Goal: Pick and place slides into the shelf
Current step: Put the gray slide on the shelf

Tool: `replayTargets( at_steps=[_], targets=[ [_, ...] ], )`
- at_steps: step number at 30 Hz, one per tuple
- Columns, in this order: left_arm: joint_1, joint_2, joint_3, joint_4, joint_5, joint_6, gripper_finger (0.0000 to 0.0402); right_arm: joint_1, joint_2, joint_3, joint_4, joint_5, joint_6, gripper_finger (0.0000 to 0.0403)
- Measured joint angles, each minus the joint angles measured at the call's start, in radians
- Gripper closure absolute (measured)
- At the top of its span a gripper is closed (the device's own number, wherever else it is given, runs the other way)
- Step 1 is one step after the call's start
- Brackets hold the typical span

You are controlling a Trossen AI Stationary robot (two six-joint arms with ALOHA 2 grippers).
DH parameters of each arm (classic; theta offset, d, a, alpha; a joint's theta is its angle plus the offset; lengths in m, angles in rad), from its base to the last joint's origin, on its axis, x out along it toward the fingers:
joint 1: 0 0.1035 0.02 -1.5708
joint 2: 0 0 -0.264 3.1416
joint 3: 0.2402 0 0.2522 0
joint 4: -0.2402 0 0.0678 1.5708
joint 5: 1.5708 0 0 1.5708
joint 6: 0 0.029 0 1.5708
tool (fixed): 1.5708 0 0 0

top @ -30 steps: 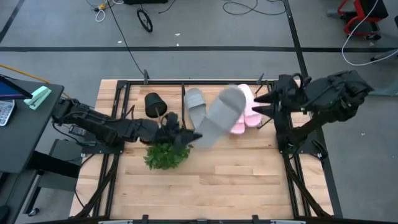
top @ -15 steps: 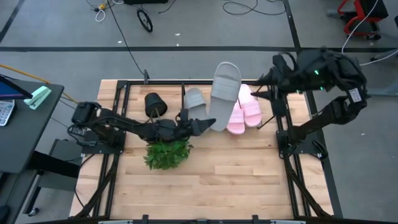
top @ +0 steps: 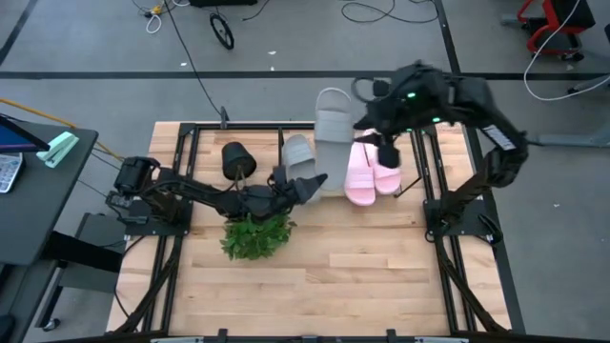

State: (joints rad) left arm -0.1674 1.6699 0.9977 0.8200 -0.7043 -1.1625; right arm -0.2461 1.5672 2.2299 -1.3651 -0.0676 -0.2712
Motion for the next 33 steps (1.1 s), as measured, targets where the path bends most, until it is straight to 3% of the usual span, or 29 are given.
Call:
replayTargets(
  at_steps=[11, 24, 27, 31, 33],
  targets=[
    [0.058, -0.001, 0.0, -0.002, 0.023, -0.031, 0.0342, 0.131, 0.123, 0.0, 0.096, 0.422, -0.254, 0.0245],
    [0.083, -0.001, 0.0, 0.006, 0.087, -0.035, 0.034, 0.152, 0.219, 0.0, 0.103, 0.729, -0.396, 0.0255],
    [0.082, -0.001, 0.0, 0.009, 0.092, -0.034, 0.0342, 0.148, 0.221, 0.0, 0.104, 0.735, -0.396, 0.0279],
    [0.083, -0.001, 0.0, 0.021, 0.106, -0.003, 0.034, 0.147, 0.221, 0.0, 0.106, 0.74, -0.4, 0.0367],
    [0.082, -0.001, 0.0, 0.034, 0.119, 0.024, 0.0325, 0.145, 0.219, 0.0, 0.105, 0.733, -0.409, 0.0387]
  ],
)
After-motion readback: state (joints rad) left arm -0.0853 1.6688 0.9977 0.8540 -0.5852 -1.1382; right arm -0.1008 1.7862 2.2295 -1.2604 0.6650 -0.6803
